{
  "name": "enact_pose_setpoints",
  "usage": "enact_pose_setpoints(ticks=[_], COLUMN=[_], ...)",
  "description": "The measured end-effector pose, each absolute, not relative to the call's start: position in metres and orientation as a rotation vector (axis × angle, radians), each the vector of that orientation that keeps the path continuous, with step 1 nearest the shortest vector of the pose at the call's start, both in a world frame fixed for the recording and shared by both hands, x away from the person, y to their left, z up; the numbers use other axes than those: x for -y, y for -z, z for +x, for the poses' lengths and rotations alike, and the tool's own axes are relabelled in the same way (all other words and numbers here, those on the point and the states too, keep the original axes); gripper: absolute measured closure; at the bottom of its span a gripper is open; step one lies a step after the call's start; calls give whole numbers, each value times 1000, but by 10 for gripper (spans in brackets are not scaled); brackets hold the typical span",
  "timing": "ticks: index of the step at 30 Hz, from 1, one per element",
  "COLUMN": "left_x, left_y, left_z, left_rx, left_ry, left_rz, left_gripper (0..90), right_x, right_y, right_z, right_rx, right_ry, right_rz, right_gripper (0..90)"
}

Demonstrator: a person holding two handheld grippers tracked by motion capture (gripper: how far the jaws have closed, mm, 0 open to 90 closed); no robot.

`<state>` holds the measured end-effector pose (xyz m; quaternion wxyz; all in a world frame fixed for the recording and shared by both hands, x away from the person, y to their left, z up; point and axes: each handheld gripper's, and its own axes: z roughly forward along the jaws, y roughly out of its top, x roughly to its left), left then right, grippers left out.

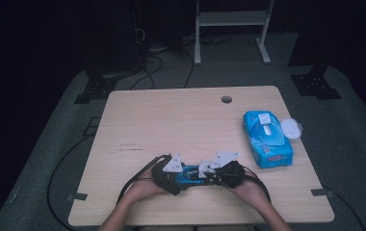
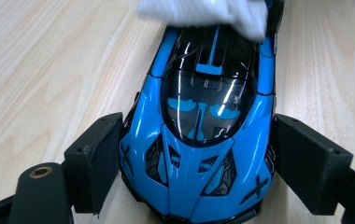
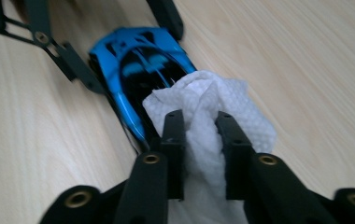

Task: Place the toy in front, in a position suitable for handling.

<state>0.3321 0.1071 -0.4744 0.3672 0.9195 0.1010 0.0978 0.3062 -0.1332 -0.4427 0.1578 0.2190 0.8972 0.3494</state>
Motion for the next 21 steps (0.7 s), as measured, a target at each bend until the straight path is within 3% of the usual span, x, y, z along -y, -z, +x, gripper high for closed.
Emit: enact_pose_setpoints(ticks=[11,16,21], left_x=[-107,-105,-106], left_y=[474,473,474], left_z=[331,329,330], left_rx=[-258,-243,-246], left_ry=[-249,-254,-241], left_rz=[2364,2371,2368], left_gripper=[212,228,227], right_x=[131,154,138], right_y=[443,443,445], right_z=[296,306,299], right_rx=[-2615,-2620,-2622], right_ry=[-1007,-1038,-1092], right_rz=[558,702,638], right_gripper=[806,810,810])
